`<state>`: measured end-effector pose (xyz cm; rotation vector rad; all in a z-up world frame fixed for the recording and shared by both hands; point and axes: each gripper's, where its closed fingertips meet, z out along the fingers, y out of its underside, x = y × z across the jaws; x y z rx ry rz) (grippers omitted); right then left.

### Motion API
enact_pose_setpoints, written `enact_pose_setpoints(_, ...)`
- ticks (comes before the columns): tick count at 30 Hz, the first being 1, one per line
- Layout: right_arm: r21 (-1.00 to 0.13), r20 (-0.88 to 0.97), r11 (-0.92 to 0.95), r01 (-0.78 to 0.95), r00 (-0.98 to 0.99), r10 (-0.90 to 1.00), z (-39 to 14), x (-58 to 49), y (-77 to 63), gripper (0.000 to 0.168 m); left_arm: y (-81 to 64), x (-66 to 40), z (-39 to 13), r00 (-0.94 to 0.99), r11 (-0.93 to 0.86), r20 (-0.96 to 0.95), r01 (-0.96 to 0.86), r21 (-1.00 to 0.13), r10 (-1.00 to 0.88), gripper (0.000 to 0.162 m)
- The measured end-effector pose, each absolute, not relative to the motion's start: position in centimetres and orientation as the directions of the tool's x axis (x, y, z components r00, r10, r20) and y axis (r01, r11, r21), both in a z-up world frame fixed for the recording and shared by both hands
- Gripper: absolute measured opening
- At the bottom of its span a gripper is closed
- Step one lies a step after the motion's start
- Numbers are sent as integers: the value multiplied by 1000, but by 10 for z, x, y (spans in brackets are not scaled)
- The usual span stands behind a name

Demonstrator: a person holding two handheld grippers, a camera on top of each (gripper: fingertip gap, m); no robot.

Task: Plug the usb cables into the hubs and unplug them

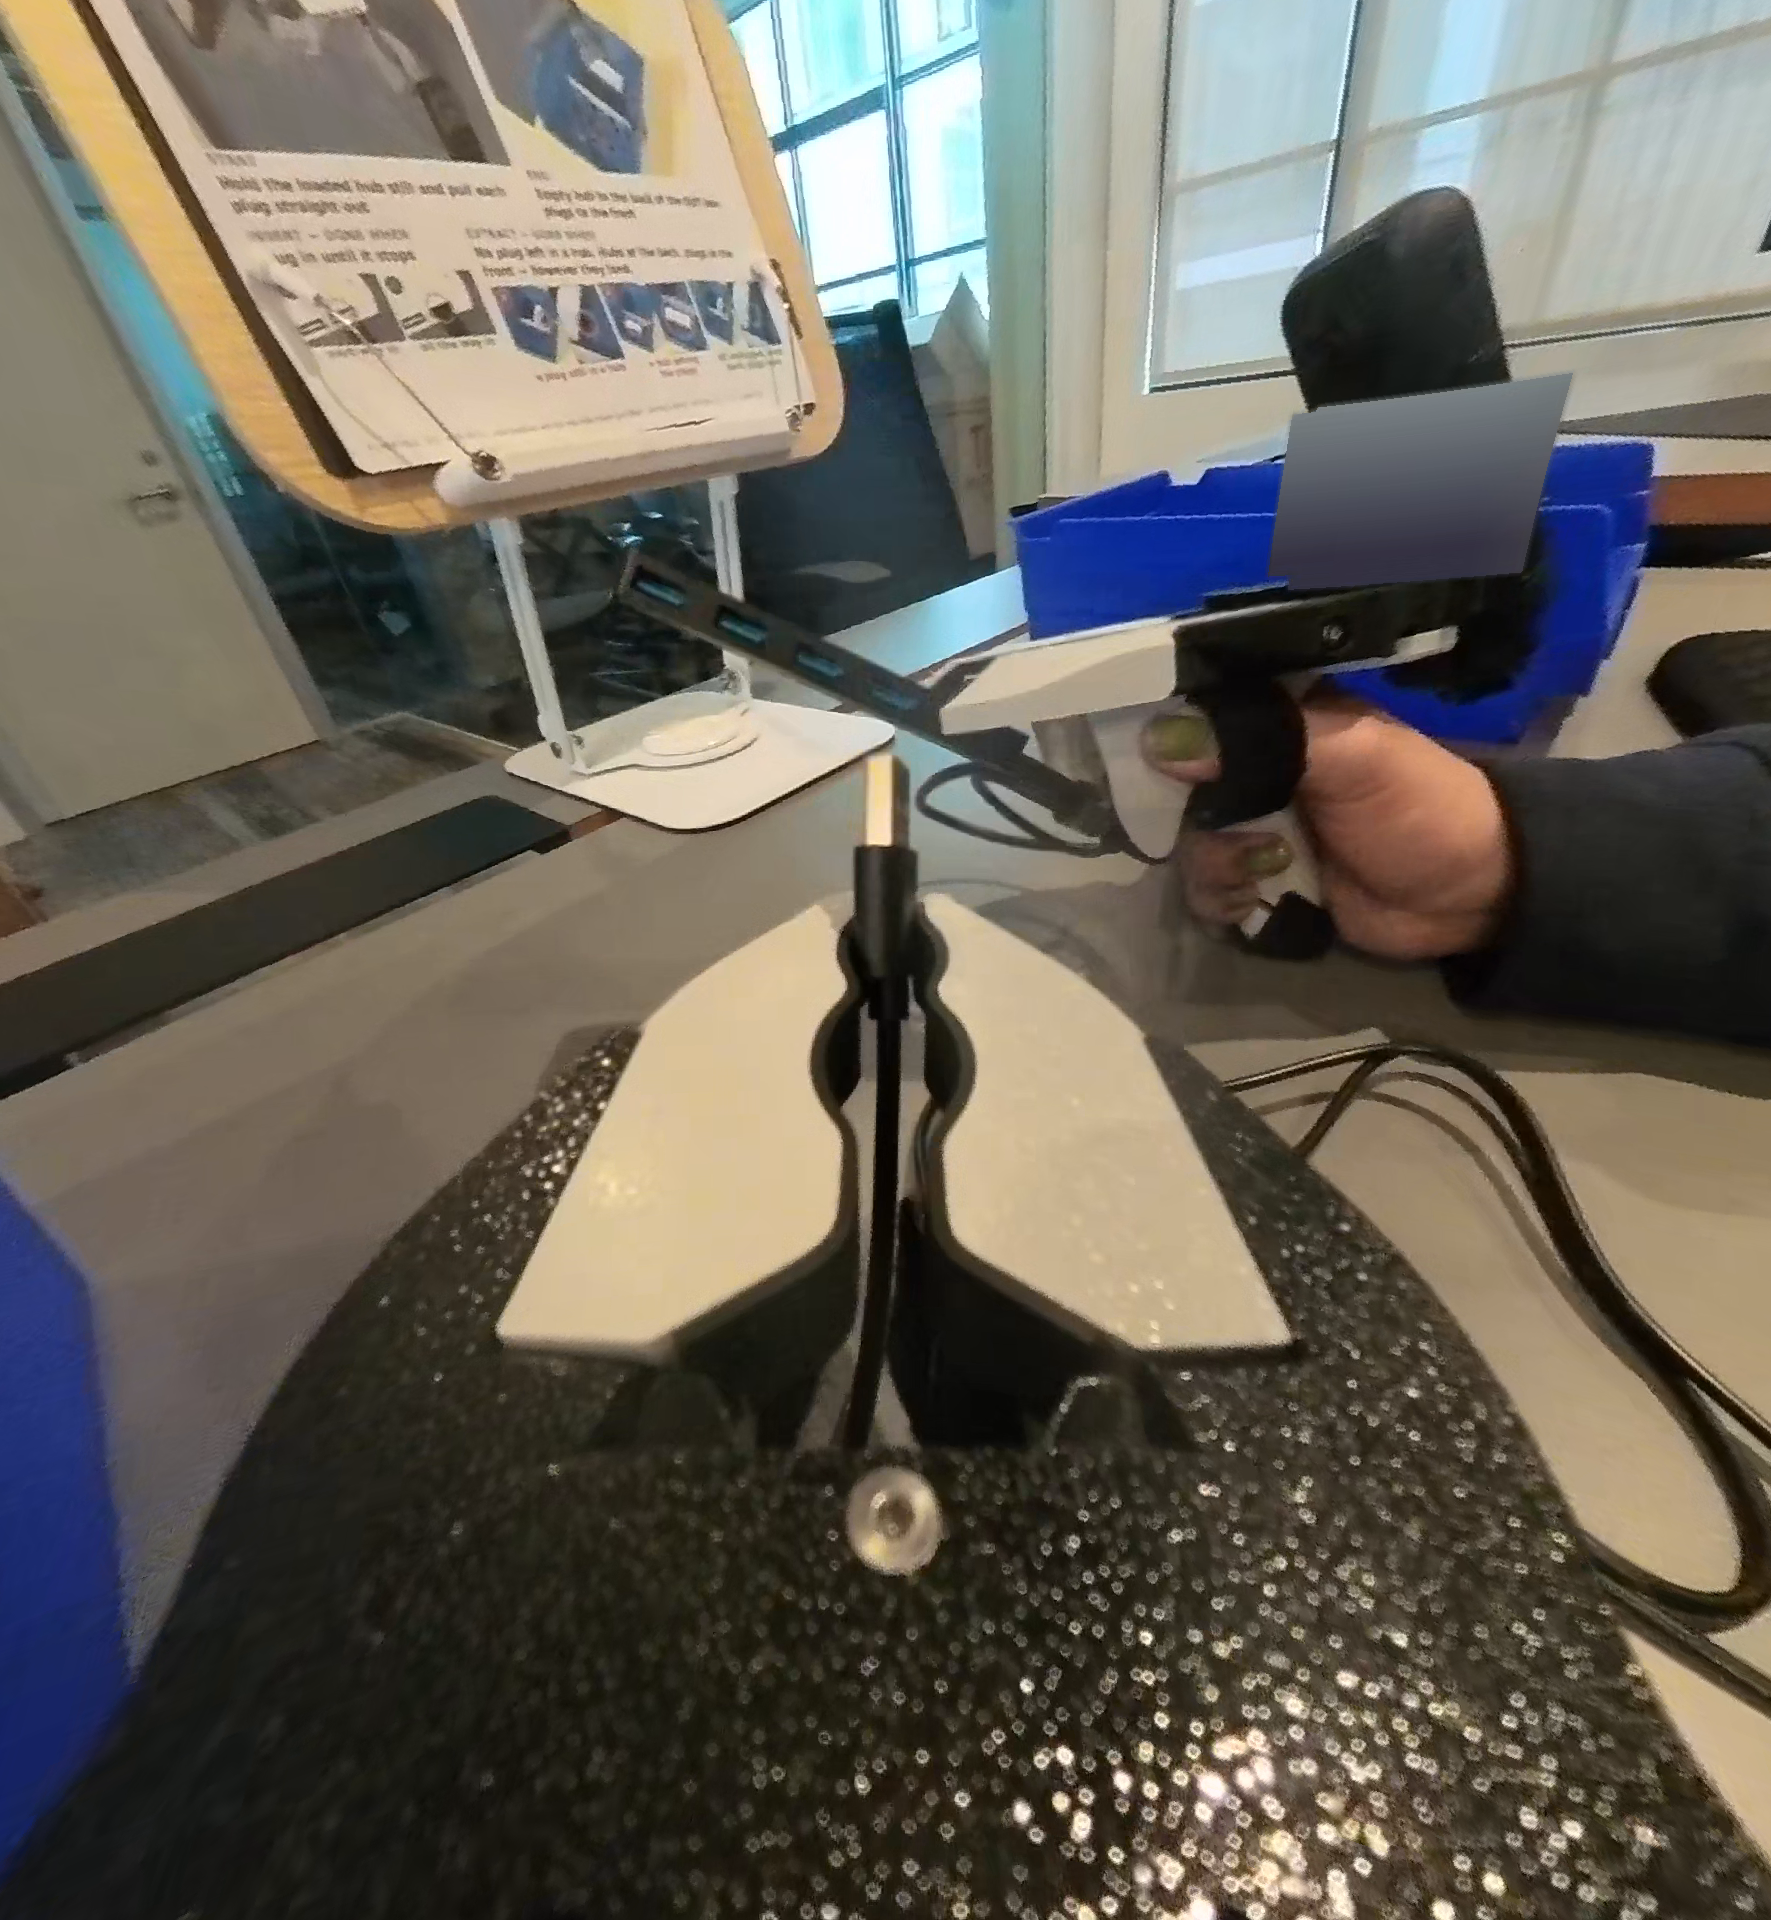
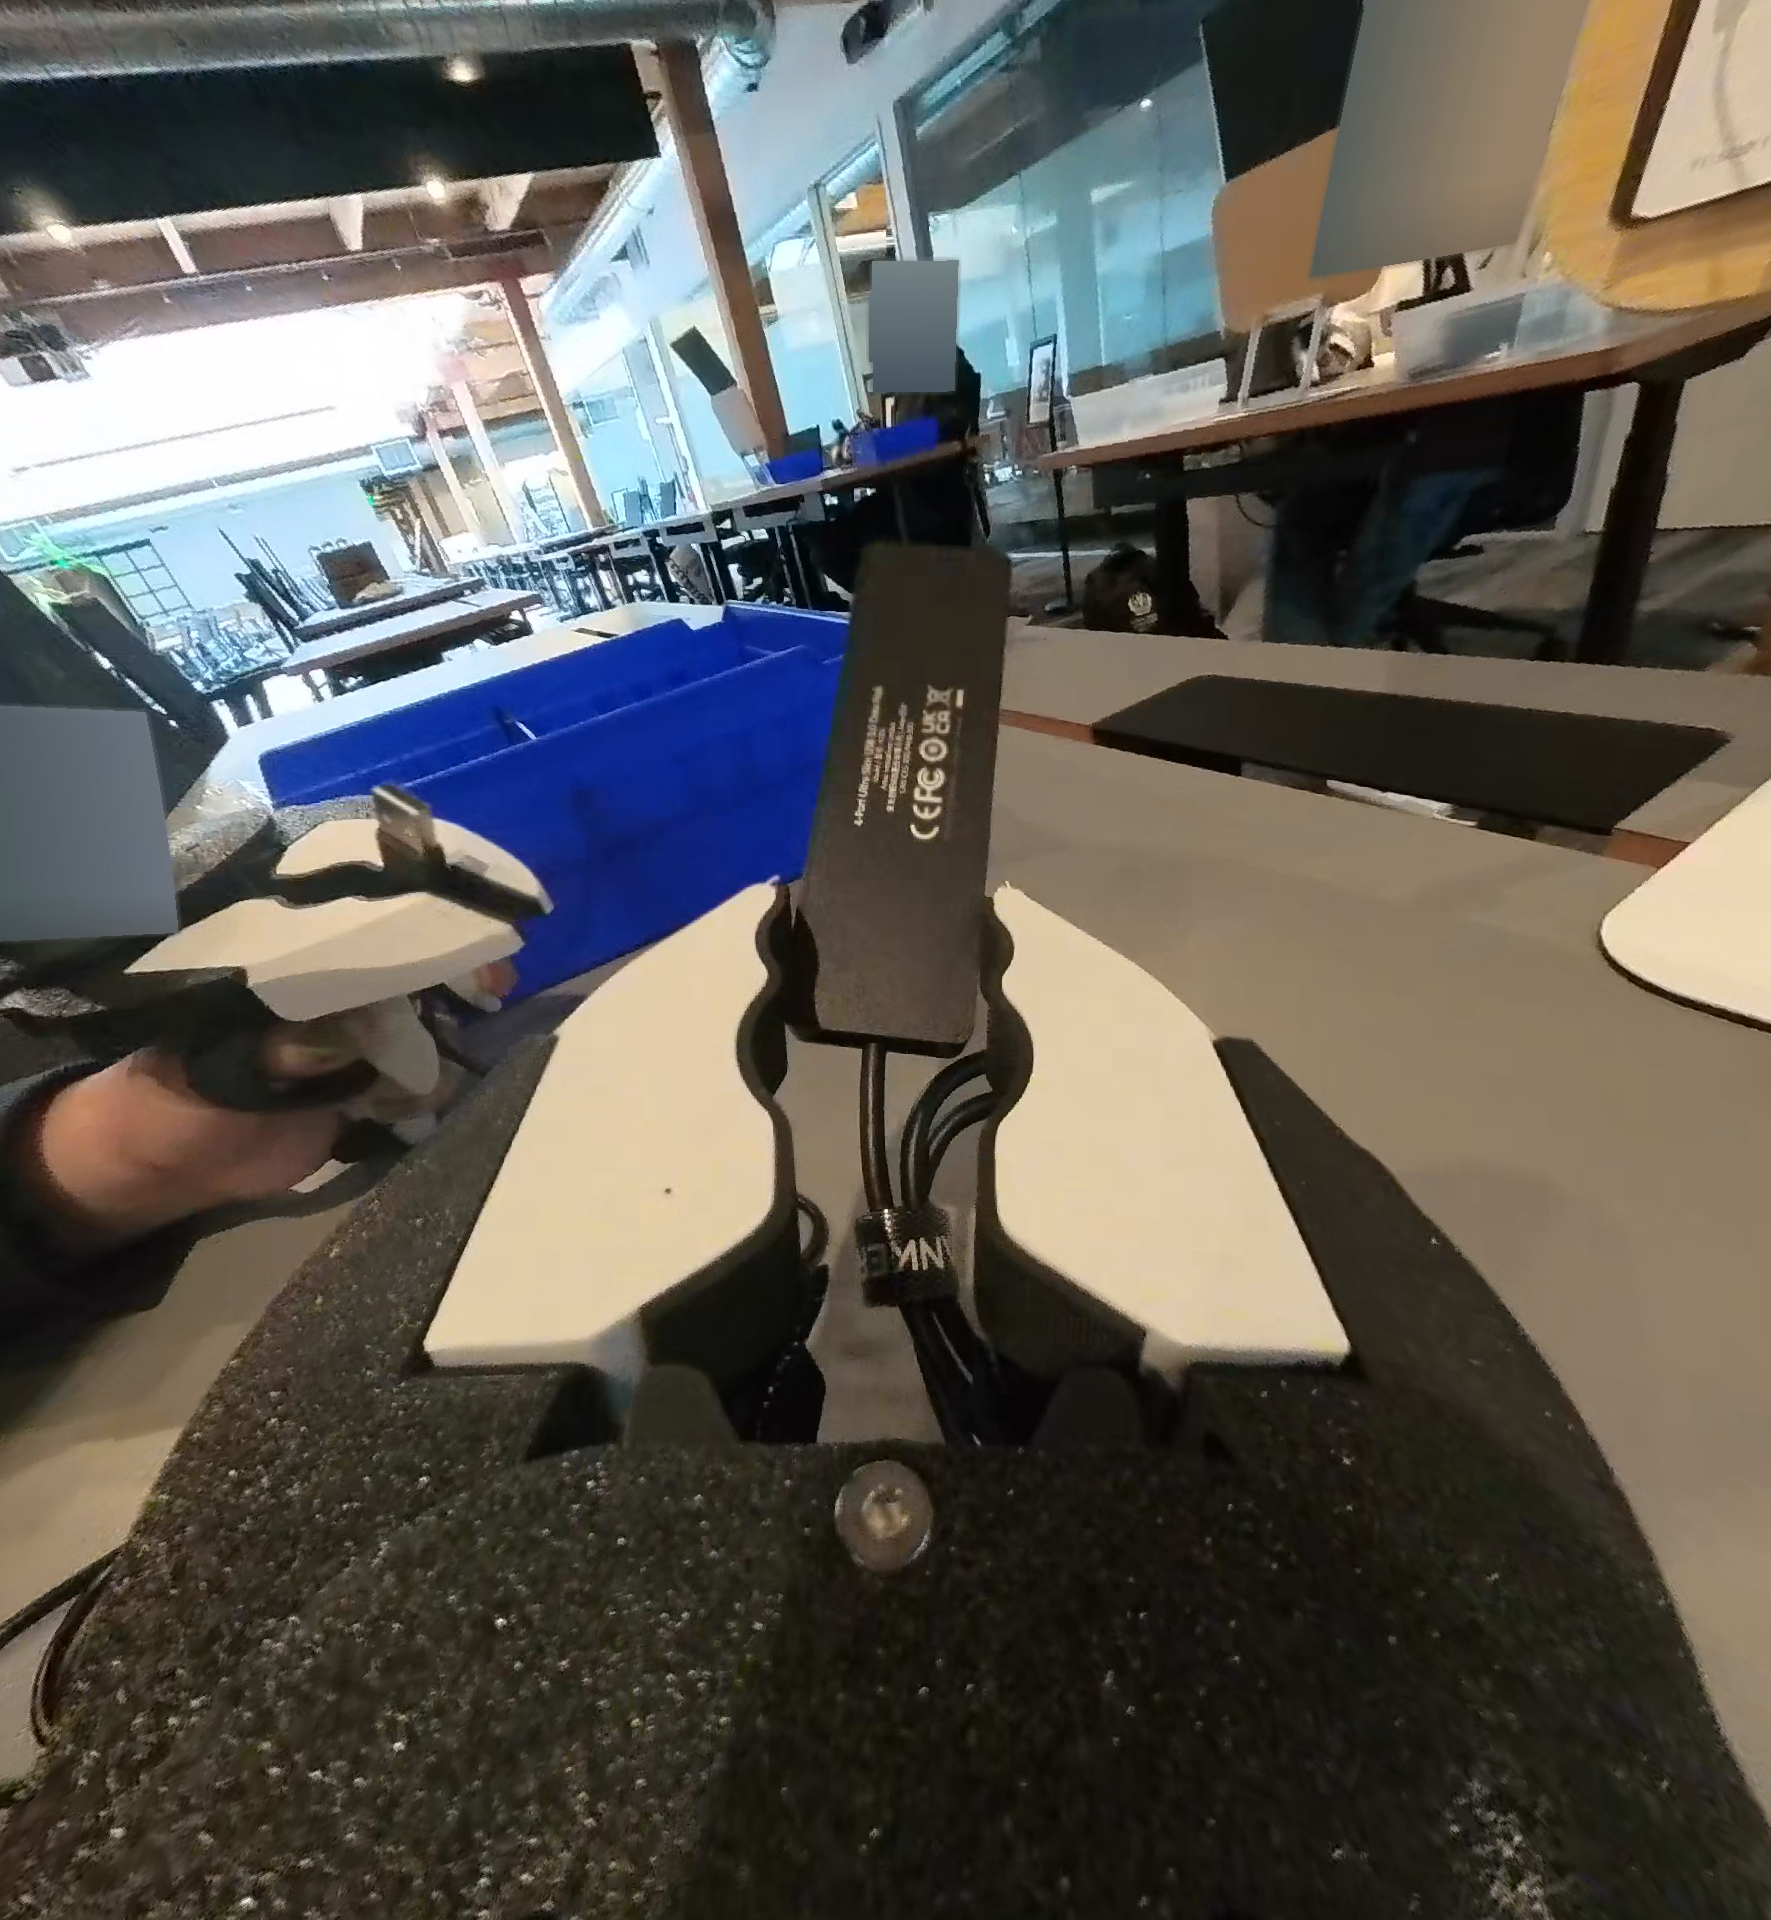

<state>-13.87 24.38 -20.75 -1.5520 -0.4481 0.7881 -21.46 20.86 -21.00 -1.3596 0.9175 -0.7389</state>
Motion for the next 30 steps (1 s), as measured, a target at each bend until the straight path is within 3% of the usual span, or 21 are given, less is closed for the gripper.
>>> enact_pose_setpoints(10,-973,-229,-153,-172,666,710,-208,-141,242,34,204,-210,-214,447,106,-143,-108,-988,-883,7)
enact_pose_setpoints(20,-847,-482,-288,-447,417,771,-188,-130,237,34,201,-207,-216,431,119,-164,-130,-984,-887,6)
enact_pose_setpoints(30,-829,-505,-311,-465,384,773,-188,-128,237,34,202,-208,-216,430,118,-163,-129,-985,-888,6)
